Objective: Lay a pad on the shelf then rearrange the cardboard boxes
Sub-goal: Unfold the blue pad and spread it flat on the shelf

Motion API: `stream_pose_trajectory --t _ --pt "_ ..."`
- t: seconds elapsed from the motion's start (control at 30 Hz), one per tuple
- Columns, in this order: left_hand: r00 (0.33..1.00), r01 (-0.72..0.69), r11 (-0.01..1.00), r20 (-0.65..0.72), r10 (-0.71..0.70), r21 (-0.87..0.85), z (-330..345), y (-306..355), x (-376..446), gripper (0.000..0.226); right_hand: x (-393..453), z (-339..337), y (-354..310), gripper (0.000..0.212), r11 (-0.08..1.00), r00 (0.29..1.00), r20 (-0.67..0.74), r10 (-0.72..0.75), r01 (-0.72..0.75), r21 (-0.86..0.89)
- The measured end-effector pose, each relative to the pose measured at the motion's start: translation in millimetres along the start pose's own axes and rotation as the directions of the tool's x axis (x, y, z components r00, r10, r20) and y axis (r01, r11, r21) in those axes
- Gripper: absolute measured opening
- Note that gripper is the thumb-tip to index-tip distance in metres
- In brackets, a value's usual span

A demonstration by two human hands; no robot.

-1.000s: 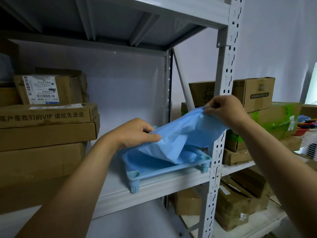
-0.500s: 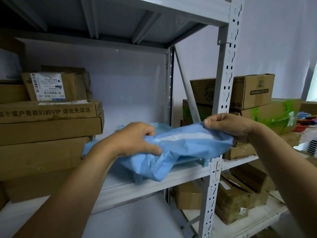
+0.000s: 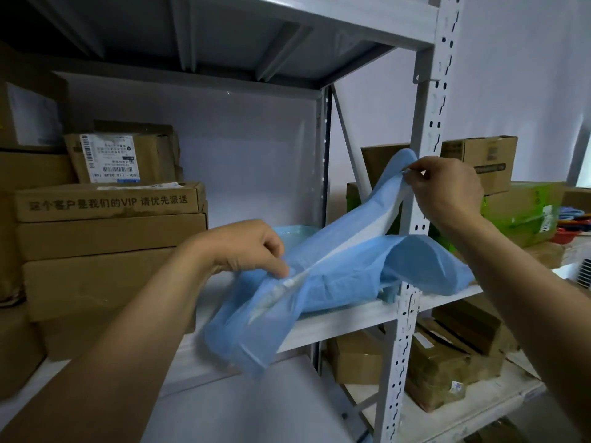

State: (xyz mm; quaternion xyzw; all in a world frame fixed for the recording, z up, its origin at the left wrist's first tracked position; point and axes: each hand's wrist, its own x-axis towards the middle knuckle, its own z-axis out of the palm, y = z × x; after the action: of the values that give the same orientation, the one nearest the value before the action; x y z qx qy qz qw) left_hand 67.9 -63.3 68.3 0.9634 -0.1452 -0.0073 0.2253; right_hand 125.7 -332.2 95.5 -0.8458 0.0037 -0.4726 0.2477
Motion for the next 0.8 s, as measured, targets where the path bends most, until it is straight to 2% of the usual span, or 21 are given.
stream_pose_trajectory --t 0.03,0.07,0.1,0.13,0.17,0.2,0.23,0.27,0.3,0.33,0.37,0.4,0.47,0.53,0.6,0.63,0.67,0.7,0.73,0.8 --pt "0.995 -0.004 1.0 -0.103 0.005 0.008 -4 2 0 0.018 0 0 -3 0.026 1.0 1.0 -0.001 0.018 -0.018 0.016" --pt "0.962 -0.001 0.998 -0.272 0.016 0.056 -6 4 1 0.016 0 1 -5 0.025 0.999 0.999 -0.002 0.033 -0.032 0.037" --pt "0.875 0.023 0.992 -0.483 0.041 0.126 -9 5 4 0.015 0 1 -6 0.024 0.997 0.999 0.013 0.05 -0.051 0.055" --pt "0.749 0.066 0.981 -0.659 0.071 0.18 -11 8 6 0.013 0 2 -7 0.023 0.995 0.996 0.05 0.069 -0.072 0.068" --pt "0.641 0.11 0.972 -0.763 0.09 0.207 -13 11 5 0.01 0 3 -7 0.021 0.991 0.991 0.099 0.092 -0.101 0.089" --pt "0.591 0.13 0.969 -0.801 0.093 0.209 -16 15 5 0.009 -1 4 -6 0.02 0.977 0.983 0.136 0.128 -0.148 0.152" --pt "0.611 0.13 0.973 -0.788 0.074 0.192 -20 16 5 0.008 -1 4 -6 0.019 0.944 0.969 0.18 0.168 -0.211 0.254" --pt "0.676 0.114 0.981 -0.736 0.039 0.157 -25 17 5 0.008 0 5 -8 0.018 0.895 0.951 0.239 0.196 -0.273 0.352" --pt "0.78 0.078 0.991 -0.626 0.008 0.11 -31 19 3 0.008 -1 3 -12 0.018 0.853 0.932 0.302 0.2 -0.317 0.414" --pt "0.895 0.038 0.997 -0.446 -0.006 0.062 -36 20 -1 0.009 -2 1 -15 0.018 0.829 0.916 0.354 0.191 -0.343 0.441" --pt "0.97 0.019 0.998 -0.245 -0.006 0.054 -40 21 -6 0.011 -1 -2 -17 0.019 0.819 0.898 0.401 0.179 -0.362 0.445" --pt "0.998 0.018 0.996 -0.056 -0.013 0.083 -43 21 -11 0.013 -1 -4 -18 0.019 0.828 0.87 0.466 0.159 -0.375 0.417" --pt "0.977 0.035 0.993 0.205 -0.058 0.113 -40 18 -15 0.019 -6 -7 -21 0.019 0.878 0.774 0.619 0.129 -0.38 0.291" --pt "0.969 0.062 0.995 0.233 -0.078 0.075 -35 13 -14 0.019 -10 -3 -22 0.021 0.87 0.757 0.637 0.144 -0.404 0.282" --pt "0.993 0.069 0.995 0.099 -0.062 -0.07 -31 8 -10 0.023 -10 6 -19 0.02 0.804 0.806 0.559 0.195 -0.458 0.38" --pt "0.999 0.037 0.99 -0.027 -0.041 -0.133 -30 6 -8 0.027 -10 10 -17 0.018 0.769 0.84 0.497 0.216 -0.46 0.443" --pt "0.979 -0.033 0.993 -0.204 0.008 -0.116 -30 5 -6 0.031 -7 14 -15 0.016 0.755 0.879 0.41 0.243 -0.437 0.489" --pt "0.909 -0.115 0.993 -0.404 0.098 -0.019 -31 5 -5 0.033 -6 15 -14 0.018 0.759 0.915 0.303 0.265 -0.392 0.52" --pt "0.792 -0.175 0.981 -0.579 0.194 0.09 -32 7 -6 0.032 -6 14 -16 0.028 0.762 0.939 0.191 0.284 -0.342 0.55" --pt "0.543 -0.24 0.948 -0.781 0.308 0.207 -34 17 -14 0.026 -10 9 -22 0.047 0.729 0.963 0.029 0.267 -0.222 0.647"
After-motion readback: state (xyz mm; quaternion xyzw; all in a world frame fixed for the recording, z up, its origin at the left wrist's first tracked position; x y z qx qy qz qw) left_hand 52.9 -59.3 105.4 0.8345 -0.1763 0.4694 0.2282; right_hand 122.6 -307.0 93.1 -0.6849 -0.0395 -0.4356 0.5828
